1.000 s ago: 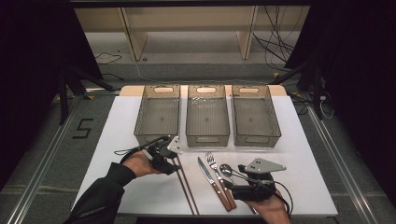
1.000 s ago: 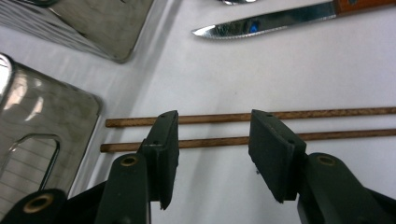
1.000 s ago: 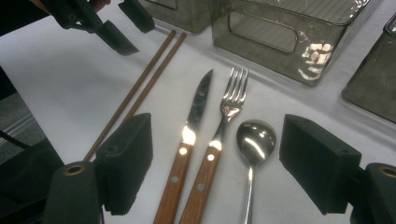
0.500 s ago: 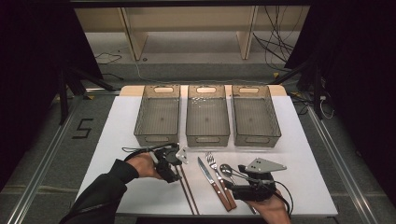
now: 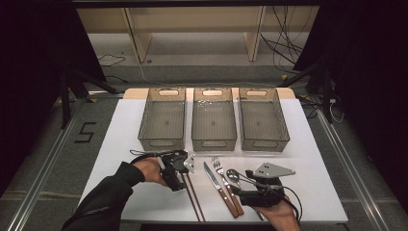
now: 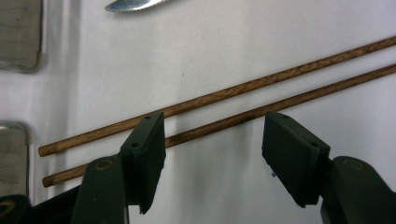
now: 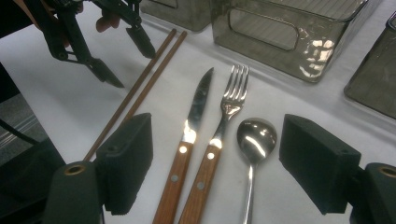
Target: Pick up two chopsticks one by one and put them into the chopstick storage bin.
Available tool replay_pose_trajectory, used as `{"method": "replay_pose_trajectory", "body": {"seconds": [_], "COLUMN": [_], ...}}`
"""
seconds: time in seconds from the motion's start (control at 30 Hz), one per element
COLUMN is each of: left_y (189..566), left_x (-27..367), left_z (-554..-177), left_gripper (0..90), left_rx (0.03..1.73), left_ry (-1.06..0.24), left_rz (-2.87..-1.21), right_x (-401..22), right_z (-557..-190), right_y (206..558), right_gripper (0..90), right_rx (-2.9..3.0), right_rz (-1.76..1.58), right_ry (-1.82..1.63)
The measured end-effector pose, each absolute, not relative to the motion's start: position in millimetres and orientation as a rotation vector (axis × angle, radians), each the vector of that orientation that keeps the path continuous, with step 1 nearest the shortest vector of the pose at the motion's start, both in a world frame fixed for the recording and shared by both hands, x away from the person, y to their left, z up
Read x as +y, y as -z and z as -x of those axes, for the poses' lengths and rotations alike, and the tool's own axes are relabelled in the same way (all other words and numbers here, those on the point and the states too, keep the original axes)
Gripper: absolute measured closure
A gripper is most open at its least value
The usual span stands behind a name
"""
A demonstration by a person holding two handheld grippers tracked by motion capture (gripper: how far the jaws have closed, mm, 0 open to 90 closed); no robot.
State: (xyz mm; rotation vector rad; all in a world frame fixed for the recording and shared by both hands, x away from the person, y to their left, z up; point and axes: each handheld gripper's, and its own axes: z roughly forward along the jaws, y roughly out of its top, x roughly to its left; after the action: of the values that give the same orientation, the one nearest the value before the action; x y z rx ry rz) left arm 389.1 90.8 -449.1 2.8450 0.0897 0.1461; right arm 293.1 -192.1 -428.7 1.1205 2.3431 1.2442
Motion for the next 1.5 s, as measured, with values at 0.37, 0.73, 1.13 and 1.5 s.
{"method": "replay_pose_trajectory", "body": {"seconds": [0.37,0.73,1.13,1.5], "left_y": [455,461,462,459], "left_x": [87,83,95,105], "left_z": [-393,-393,-382,-372], "left_gripper": [38.0,36.0,41.4,59.5], "left_rx": [0.034,-0.02,-0.05,-0.088], "left_ry": [-0.108,-0.055,-0.046,-0.014], "left_rz": [-2.86,-2.879,-2.946,-3.013], "right_x": [-193,-194,-195,-196], "right_z": [-293,-294,-295,-296], "right_y": [429,429,430,431], "right_gripper": [26.8,27.0,27.2,27.6], "right_rx": [2.341,2.346,2.35,2.351], "right_rz": [-1.125,-1.131,-1.141,-1.154], "right_ry": [-1.244,-1.24,-1.239,-1.234]}}
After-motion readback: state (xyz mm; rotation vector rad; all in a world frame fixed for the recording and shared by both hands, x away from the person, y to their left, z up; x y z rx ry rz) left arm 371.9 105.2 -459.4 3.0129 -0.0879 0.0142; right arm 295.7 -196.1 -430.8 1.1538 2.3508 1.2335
